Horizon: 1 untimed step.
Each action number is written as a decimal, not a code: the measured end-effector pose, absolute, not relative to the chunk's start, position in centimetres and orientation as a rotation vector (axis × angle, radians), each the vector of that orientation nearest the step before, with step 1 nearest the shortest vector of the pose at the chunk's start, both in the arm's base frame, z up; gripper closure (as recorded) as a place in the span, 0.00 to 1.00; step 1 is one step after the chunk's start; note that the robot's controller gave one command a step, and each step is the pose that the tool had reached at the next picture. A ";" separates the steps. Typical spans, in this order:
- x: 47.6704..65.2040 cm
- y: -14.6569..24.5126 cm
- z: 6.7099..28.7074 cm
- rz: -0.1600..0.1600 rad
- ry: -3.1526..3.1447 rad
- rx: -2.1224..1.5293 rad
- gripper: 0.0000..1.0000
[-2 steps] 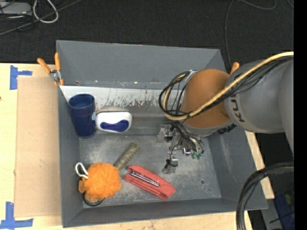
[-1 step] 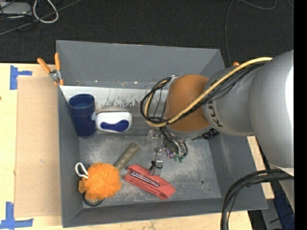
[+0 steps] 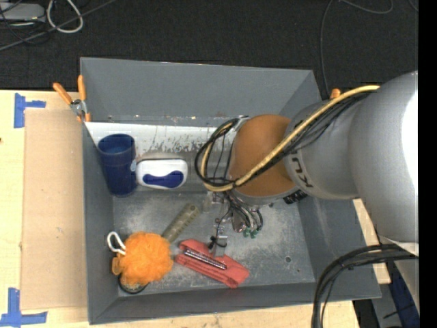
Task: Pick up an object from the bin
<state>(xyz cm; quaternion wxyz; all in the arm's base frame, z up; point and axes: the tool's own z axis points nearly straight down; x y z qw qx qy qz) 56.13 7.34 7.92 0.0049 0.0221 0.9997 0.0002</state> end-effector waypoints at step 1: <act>56.2 6.5 7.6 0.003 3.126 -0.256 0.00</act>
Offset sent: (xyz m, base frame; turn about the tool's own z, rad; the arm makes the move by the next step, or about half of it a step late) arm -0.0207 0.0387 -0.0092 0.1650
